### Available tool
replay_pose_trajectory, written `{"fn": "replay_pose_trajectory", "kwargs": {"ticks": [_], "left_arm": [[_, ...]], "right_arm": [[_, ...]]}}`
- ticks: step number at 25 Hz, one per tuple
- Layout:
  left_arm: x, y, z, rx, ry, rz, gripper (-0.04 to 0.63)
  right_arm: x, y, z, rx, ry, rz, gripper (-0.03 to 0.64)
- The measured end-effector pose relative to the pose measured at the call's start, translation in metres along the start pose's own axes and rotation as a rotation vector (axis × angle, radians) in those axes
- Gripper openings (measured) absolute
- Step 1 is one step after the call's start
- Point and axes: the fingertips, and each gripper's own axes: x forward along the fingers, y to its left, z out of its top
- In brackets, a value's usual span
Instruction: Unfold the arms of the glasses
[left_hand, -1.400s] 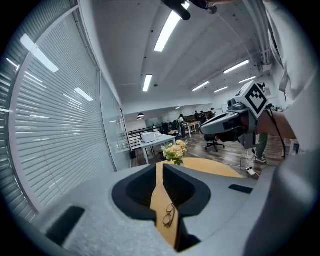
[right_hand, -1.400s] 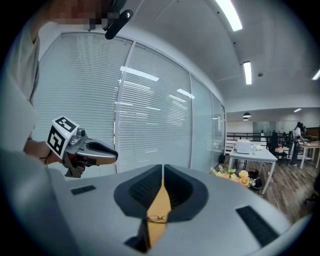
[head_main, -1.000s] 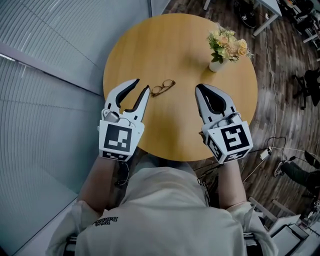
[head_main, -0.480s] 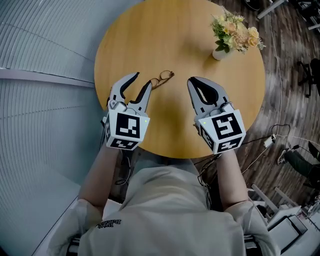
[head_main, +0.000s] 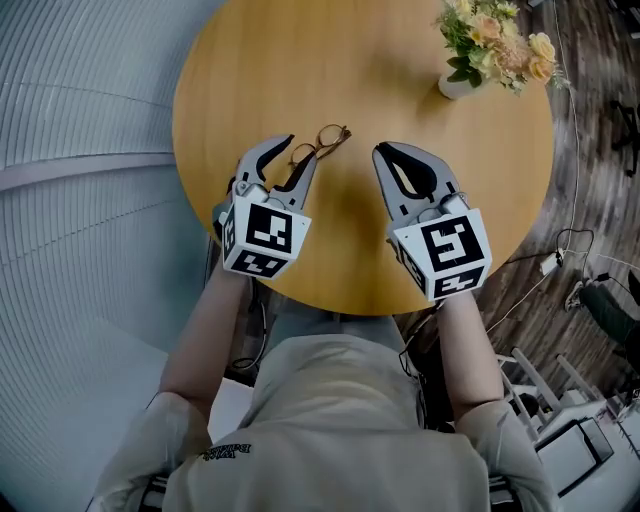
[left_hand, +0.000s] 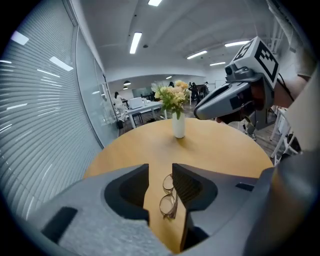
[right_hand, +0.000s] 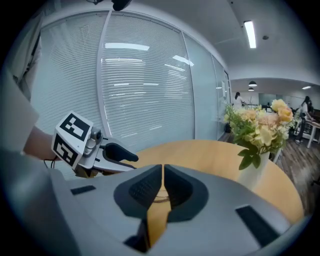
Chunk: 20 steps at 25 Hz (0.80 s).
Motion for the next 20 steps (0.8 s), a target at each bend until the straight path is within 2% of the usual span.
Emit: {"fn": "replay_pose_trajectory", "kwargs": {"ticks": [11,17,20], "left_arm": [[0.062,-0.012,-0.055,0.0,0.118,-0.05,0.147],[0.087,-0.02,-0.081,0.03,0.181,-0.061,0.147],[0.094,-0.023,-0.09,0.088,0.22,-0.057,0.147]], "right_arm": [[0.036,-0.003,-0.05,0.041,0.081,0.034,0.034],[0.047,-0.004,-0.069,0.057,0.107,0.038,0.034],[0.047,-0.003,-0.075,0.068,0.116,0.041,0.034]]}}
